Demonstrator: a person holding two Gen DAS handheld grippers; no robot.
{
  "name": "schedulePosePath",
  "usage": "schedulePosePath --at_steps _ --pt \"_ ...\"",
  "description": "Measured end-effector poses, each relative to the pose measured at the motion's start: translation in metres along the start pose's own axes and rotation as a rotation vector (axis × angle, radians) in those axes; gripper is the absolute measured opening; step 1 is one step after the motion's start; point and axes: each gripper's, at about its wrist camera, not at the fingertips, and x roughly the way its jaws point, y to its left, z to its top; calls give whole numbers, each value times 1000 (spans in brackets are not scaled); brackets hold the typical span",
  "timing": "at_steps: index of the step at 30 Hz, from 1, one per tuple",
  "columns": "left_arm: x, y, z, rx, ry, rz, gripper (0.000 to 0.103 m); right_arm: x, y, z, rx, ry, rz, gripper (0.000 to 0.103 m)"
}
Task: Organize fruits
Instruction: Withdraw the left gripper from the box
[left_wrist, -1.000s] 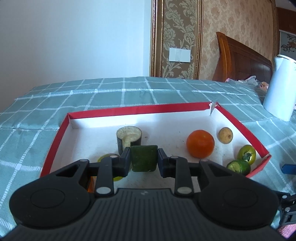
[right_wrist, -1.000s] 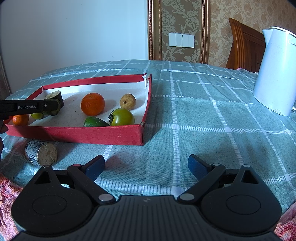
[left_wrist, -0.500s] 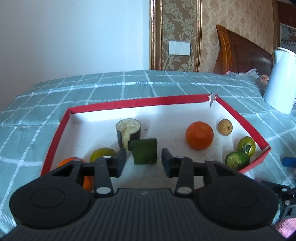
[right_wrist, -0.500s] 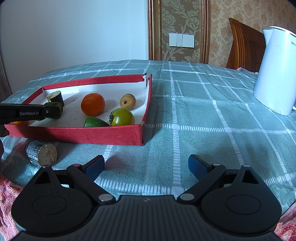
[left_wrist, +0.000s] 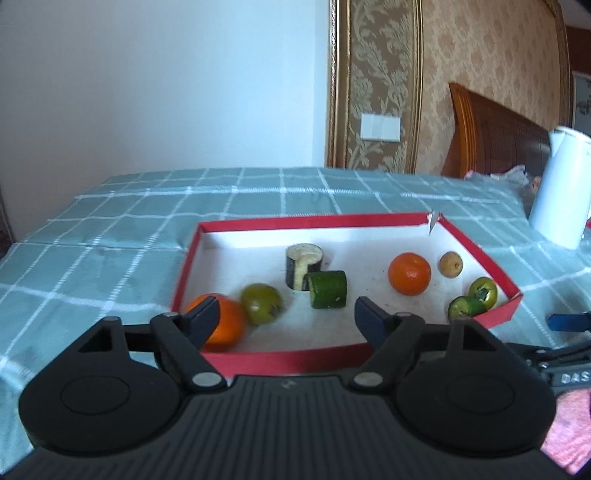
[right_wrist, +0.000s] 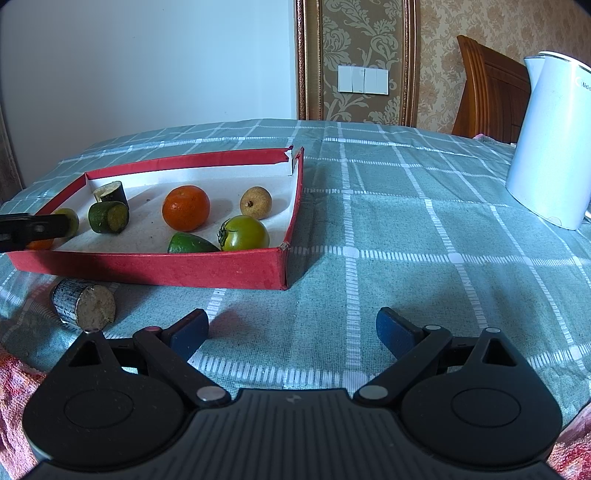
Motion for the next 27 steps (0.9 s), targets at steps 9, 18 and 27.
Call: schedulePosePath --at_steps 9,18,27 --pt "-25 16 -23 -10 0 45 89 0 0 0 0 0 0 98" --pt "-14 37 -44 -71 50 74 92 0 -1 0 3 -1 -1 98" --pt "-4 59 -47 -171 106 61 103 -25 1 -14 41 -93 82 98"
